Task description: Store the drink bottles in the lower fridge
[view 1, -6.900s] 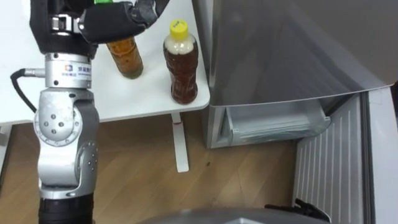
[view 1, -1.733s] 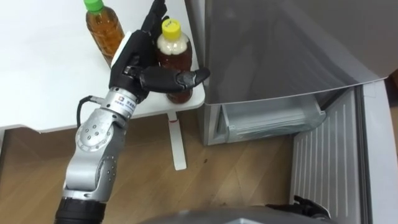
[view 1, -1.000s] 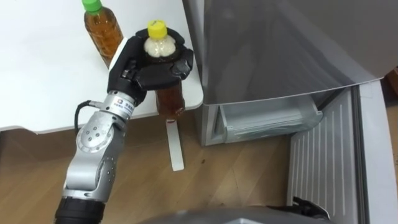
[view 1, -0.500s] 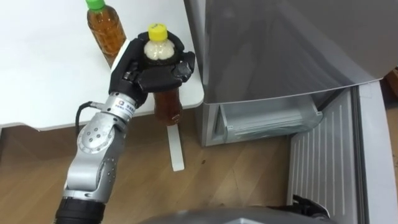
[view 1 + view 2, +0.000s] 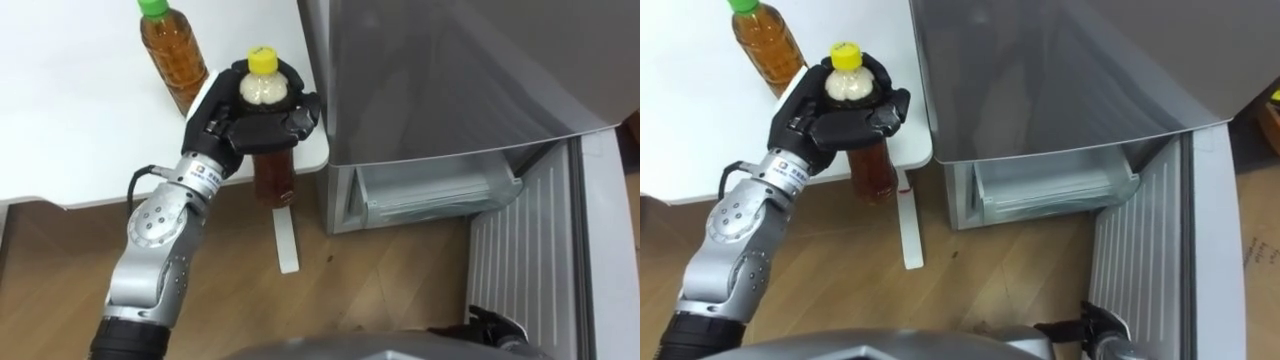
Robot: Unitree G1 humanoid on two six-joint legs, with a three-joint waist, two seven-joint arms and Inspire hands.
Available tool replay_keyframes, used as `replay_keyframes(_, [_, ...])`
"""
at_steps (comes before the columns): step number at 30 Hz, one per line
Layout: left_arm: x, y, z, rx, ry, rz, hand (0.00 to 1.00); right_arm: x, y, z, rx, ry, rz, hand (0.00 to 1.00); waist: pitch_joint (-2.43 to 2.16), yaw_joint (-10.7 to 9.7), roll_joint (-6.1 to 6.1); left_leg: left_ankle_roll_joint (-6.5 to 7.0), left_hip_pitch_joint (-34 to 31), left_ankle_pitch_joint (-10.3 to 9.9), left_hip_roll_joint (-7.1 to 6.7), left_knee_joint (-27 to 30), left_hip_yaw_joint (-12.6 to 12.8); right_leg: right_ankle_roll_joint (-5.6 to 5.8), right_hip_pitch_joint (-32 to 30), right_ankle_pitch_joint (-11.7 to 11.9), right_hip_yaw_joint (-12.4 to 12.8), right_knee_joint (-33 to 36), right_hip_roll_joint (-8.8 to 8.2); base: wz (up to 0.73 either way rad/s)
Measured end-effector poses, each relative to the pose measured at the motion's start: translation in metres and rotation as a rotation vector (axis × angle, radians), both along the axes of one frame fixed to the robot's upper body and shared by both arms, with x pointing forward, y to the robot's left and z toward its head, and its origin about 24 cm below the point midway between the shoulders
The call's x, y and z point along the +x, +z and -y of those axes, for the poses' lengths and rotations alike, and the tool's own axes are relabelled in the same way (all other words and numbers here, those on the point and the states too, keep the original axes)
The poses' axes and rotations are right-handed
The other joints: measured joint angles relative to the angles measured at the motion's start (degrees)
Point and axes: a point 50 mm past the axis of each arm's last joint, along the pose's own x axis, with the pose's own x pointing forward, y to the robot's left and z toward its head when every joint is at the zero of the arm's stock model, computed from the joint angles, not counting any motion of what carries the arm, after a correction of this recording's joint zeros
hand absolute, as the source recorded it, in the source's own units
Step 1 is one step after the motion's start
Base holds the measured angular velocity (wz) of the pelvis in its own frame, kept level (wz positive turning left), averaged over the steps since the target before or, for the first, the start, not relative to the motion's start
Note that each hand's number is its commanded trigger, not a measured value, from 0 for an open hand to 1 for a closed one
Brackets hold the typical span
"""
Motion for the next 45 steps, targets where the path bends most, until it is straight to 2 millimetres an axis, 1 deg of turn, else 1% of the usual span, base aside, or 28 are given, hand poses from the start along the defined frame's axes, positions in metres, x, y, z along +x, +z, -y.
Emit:
replay_keyframes(5, [-0.002,-0.003,0.005,0.000,-0.025,-0.014,1.00,0.011,0.002,-0.003,-0.014,0.095,0.015,0.00,-0.03,1.2,-0.12,-0.01,-0.5,0.0,0.01,0.0,0.0,-0.02,0.0,0.0,-0.2,0.0,-0.01,0.01])
replay_keyframes(7, [-0.004,-0.010,0.006,-0.013,-0.020,-0.043,1.00,0.015,0.002,-0.007,-0.008,0.120,0.042,0.00,-0.01,1.9,-0.08,-0.02,-0.4,0.0,0.10,0.0,0.0,-0.06,0.0,0.0,-0.6,0.0,0.01,0.00])
replay_keyframes(11, [-0.011,-0.019,0.005,-0.019,-0.003,-0.084,1.00,0.026,0.004,-0.016,0.004,0.164,0.087,0.00,0.15,2.1,0.30,-0.03,-0.6,0.0,0.14,0.0,-0.2,-0.07,0.0,0.0,-1.5,-0.1,-0.12,0.07])
replay_keyframes(14, [-0.011,-0.020,0.004,-0.017,0.002,-0.086,1.00,0.037,0.006,-0.028,0.051,0.229,0.123,0.00,0.17,2.5,0.43,-0.05,-0.9,0.0,0.14,0.1,-0.6,-0.07,0.0,0.0,-1.9,0.0,-0.15,0.08])
replay_keyframes(16, [-0.011,-0.020,0.005,-0.016,0.001,-0.086,1.00,0.045,0.007,-0.037,0.106,0.281,0.138,0.00,0.07,2.7,0.59,-0.05,-1.4,0.0,0.09,0.8,-0.8,-0.07,0.0,0.0,-2.3,0.0,-0.27,0.10])
replay_keyframes(19, [-0.011,-0.019,0.005,-0.018,0.001,-0.084,1.00,0.048,0.008,-0.043,0.157,0.321,0.150,0.00,0.06,2.9,0.58,-0.05,-1.9,0.0,0.04,1.3,-0.9,-0.07,-0.1,0.0,-3.1,0.0,-0.48,0.15])
replay_keyframes(21, [-0.011,-0.019,0.005,-0.017,0.001,-0.084,1.00,0.050,0.010,-0.045,0.174,0.361,0.161,0.00,0.07,3.7,0.55,-0.05,-1.7,0.0,0.03,1.4,-0.9,-0.07,0.0,0.0,-3.1,0.1,-0.54,0.02])
replay_keyframes(23, [-0.011,-0.019,0.004,-0.014,0.001,-0.083,1.00,0.056,0.012,-0.048,0.193,0.384,0.185,0.00,0.06,3.7,0.42,-0.05,-1.7,0.0,0.02,1.5,-0.9,-0.07,0.1,0.0,-3.2,0.2,-0.64,0.00])
replay_keyframes(25, [-0.011,-0.019,0.004,-0.003,-0.004,-0.082,1.00,0.065,0.017,-0.052,0.217,0.426,0.219,0.00,0.09,3.8,0.28,-0.04,-1.8,0.0,-0.12,1.7,-1.0,-0.06,0.2,0.0,-3.2,0.3,-0.67,0.00])
replay_keyframes(27, [-0.011,-0.019,0.003,-0.002,-0.006,-0.082,1.00,0.068,0.019,-0.054,0.235,0.451,0.233,0.00,0.08,3.8,0.13,-0.01,-1.8,0.0,-0.19,1.8,-1.0,-0.03,0.2,0.0,-3.1,0.5,-0.79,0.00])
replay_keyframes(30, [-0.012,-0.020,0.002,0.007,-0.015,-0.085,1.00,0.079,0.026,-0.058,0.264,0.486,0.282,0.00,0.18,4.0,-0.22,0.14,-1.9,0.1,-0.27,1.8,-0.7,0.08,-0.3,-0.2,-3.0,1.0,-0.95,-0.01])
replay_keyframes(33, [-0.013,-0.020,0.002,0.022,-0.037,-0.085,1.00,0.092,0.037,-0.065,0.292,0.521,0.356,0.00,0.12,3.7,-0.87,0.23,-2.5,0.2,-0.54,2.2,-1.6,0.14,-0.4,-0.2,-3.1,0.9,-1.02,0.07])
replay_keyframes(36, [-0.016,-0.023,0.003,0.023,-0.044,-0.096,1.00,0.100,0.044,-0.071,0.307,0.554,0.400,0.00,-0.13,4.0,-1.42,0.24,-2.6,0.2,-0.54,2.8,-1.7,0.15,-0.3,-0.2,-3.5,0.9,-1.08,0.05])
replay_keyframes(38, [-0.017,-0.024,0.004,0.022,-0.045,-0.103,1.00,0.104,0.048,-0.077,0.323,0.585,0.425,0.00,-0.13,4.0,-1.43,0.24,-2.7,0.2,-0.49,2.9,-1.8,0.14,-0.3,-0.2,-3.8,0.9,-1.08,0.04])
replay_keyframes(42, [-0.017,-0.024,0.004,0.017,-0.055,-0.101,1.00,0.110,0.060,-0.089,0.401,0.651,0.473,0.00,-0.12,4.7,-1.41,0.24,-2.3,0.2,-0.34,2.8,-2.1,0.13,0.2,-0.2,-3.9,1.0,-1.14,0.02])
replay_keyframes(44, [-0.018,-0.024,0.005,0.014,-0.063,-0.100,1.00,0.112,0.065,-0.092,0.432,0.659,0.496,0.00,-0.10,5.0,-1.39,0.24,-2.2,0.2,-0.12,2.9,-2.3,0.13,0.3,-0.2,-4.2,1.0,-1.55,0.06])
replay_keyframes(45, [-0.018,-0.024,0.006,0.013,-0.067,-0.100,1.00,0.114,0.068,-0.094,0.444,0.668,0.511,0.00,0.09,5.1,-1.37,0.24,-1.9,0.2,-0.18,2.8,-2.3,0.14,0.8,-0.2,-4.6,0.9,-1.62,0.07])
